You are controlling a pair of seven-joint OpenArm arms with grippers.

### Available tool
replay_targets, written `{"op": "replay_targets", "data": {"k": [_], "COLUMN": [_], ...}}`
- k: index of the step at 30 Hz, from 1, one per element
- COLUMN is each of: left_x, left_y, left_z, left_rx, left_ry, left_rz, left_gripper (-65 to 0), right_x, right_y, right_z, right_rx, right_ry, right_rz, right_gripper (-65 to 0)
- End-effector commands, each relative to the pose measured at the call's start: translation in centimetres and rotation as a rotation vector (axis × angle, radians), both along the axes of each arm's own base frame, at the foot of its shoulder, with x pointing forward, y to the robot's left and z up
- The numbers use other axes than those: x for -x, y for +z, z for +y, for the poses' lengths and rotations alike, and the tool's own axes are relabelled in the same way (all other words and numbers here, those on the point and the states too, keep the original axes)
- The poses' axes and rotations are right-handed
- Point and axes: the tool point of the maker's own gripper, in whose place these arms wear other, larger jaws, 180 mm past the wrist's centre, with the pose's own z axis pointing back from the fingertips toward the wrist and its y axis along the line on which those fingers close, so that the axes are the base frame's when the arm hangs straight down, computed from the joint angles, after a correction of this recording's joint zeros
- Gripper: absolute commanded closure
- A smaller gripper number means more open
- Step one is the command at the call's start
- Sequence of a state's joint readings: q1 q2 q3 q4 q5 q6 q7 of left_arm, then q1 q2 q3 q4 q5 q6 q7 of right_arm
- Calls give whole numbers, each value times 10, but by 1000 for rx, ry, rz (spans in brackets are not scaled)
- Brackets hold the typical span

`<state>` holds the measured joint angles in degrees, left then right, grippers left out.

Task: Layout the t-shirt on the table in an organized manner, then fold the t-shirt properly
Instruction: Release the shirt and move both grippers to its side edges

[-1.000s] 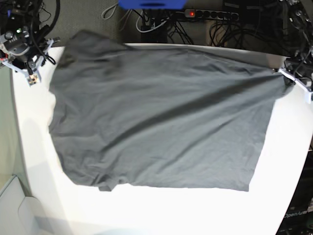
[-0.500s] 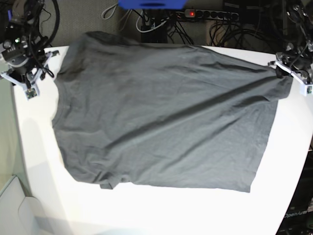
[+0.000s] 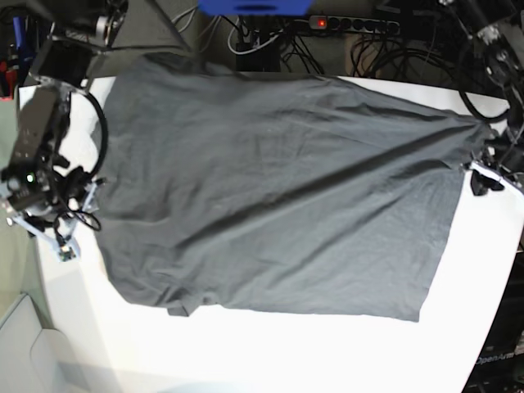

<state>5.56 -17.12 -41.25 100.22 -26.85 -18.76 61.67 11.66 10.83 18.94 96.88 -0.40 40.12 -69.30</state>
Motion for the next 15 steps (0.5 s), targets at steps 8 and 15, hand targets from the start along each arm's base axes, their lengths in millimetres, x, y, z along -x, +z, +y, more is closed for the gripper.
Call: {"op": "replay_targets", "data": {"k": [8,15], "left_x": [-52,-111], "left_y": [-4,-16], "left_z": [17,1], "left_rx": [86,118], "left_ry": [25,-28], "left_rz": [-20,-104], "left_gripper": [-537,-541], "right_x": [-45,-62], "right_y": [-2,-32], "right_z": [-3,5], "right_rx": [-80,-194], "right_ry": [0,8], "right_rz": [-12,9], "right_gripper": [-465,-465]}}
